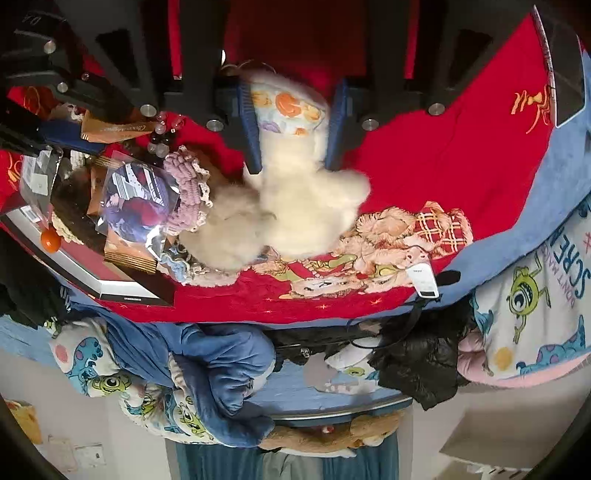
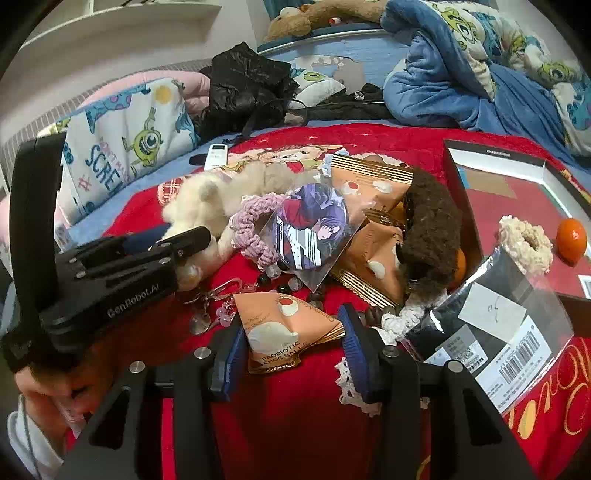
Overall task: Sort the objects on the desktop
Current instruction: 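Grasp the cream plush toy with the left tool while the right tool grasps the tan snack pouch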
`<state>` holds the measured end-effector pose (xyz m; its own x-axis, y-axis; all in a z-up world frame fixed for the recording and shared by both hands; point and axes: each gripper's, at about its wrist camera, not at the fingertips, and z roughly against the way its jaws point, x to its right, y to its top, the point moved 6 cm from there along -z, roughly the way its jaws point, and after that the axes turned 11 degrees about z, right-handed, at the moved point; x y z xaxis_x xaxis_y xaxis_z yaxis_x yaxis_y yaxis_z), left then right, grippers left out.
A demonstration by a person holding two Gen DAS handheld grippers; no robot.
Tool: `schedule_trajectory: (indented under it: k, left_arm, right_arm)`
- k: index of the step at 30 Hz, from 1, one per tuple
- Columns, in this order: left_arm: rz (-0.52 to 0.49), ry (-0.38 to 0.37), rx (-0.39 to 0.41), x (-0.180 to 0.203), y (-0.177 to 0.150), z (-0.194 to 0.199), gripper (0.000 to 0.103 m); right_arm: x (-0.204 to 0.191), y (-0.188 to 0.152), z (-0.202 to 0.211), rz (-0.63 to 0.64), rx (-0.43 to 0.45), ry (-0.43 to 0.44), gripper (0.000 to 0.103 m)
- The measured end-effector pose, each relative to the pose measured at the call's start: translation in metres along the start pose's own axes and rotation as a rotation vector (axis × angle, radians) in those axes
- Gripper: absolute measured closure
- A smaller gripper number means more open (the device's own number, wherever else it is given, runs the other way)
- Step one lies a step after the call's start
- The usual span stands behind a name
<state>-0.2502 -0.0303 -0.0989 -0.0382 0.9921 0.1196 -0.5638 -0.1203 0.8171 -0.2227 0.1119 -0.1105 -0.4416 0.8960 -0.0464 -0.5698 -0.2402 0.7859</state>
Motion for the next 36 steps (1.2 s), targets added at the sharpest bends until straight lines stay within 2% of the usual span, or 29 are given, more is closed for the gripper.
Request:
schedule_trajectory:
  k: [6,13,20,28,36]
  left_arm:
    - [0.107,-0.094,0.009,-0.017,0.003,0.006,0.07]
    - [0.131,-0.098,0.047,-0.022,0.001,0.022,0.071]
    - [0.22,-0.133,0.025,-0.04,-0.007,0.039,0.073]
    - [0.164,-0.116,0.037,-0.038,-0.023,0.074,0.074]
    - [0.165,-0.166,0.022,-0.025,-0.038,0.106,0.076]
  right_arm:
    - [-0.009,0.002,0.004,0.033,0.027,0.03,0.059]
    - [-0.013,0.003,0.009,0.053,0.051,0.039,0.059]
    - [-0.013,0.004,0.016,0.055,0.076,0.028,0.06]
    - [-0.016,0.001,0.024,0.052,0.082,0.016,0.06]
    - [-0.023,-0.007,0.049,0.031,0.102,-0.024,0.06]
